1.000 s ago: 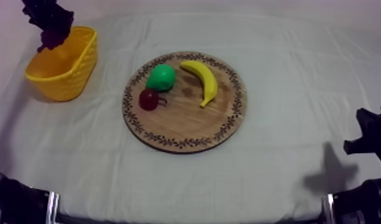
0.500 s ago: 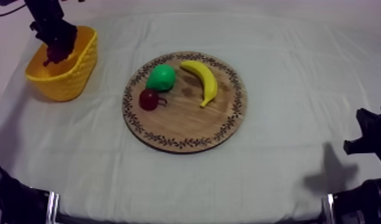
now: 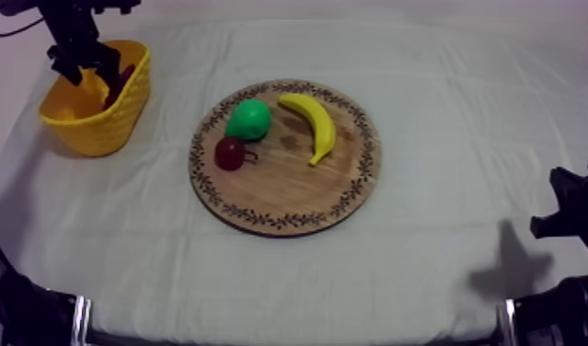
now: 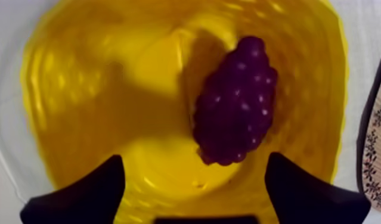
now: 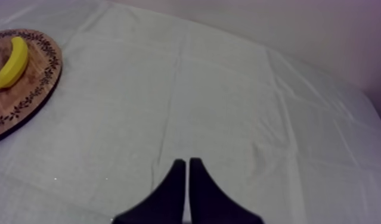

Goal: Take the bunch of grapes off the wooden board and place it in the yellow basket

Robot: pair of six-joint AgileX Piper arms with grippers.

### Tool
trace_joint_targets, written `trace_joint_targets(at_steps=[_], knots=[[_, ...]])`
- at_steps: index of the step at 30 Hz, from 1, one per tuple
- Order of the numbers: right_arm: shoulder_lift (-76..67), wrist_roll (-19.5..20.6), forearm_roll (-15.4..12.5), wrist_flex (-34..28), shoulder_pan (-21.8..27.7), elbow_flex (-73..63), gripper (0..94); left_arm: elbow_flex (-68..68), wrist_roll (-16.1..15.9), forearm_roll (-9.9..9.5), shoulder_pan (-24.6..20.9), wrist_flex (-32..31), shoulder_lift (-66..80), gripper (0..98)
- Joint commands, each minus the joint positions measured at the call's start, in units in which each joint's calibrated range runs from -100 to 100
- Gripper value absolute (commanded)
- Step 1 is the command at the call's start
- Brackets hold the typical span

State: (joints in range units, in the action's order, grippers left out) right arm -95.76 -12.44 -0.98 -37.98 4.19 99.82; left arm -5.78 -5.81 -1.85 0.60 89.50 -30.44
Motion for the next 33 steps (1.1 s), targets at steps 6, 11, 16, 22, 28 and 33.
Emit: trace_joint_targets(at_steps=[6, 11, 16, 22, 28, 33], knots=[[0.0, 0.0, 0.0, 0.0, 0.0, 0.0, 0.3, 3.1, 1.2, 0.64, -0.6, -0.2, 5.6, 77.3], [0.0, 0.0, 0.0, 0.0, 0.0, 0.0, 0.3, 7.1, 2.4, 1.48, -0.3, -1.4, 12.4, 66.1], [0.0, 0.0, 0.0, 0.0, 0.0, 0.0, 0.3, 12.8, 4.0, 2.6, 0.7, -3.1, 20.3, 54.7], [0.0, 0.0, 0.0, 0.0, 0.0, 0.0, 0.3, 24.1, 5.6, 3.62, 1.1, -8.9, 30.9, 41.6], [0.0, 0.0, 0.0, 0.0, 0.0, 0.0, 0.3, 36.8, 5.2, 3.85, 0.6, -16.6, 42.4, 30.6], [0.0, 0.0, 0.0, 0.0, 0.0, 0.0, 0.3, 45.6, 4.2, 3.71, 0.5, -22.4, 51.8, 22.7]])
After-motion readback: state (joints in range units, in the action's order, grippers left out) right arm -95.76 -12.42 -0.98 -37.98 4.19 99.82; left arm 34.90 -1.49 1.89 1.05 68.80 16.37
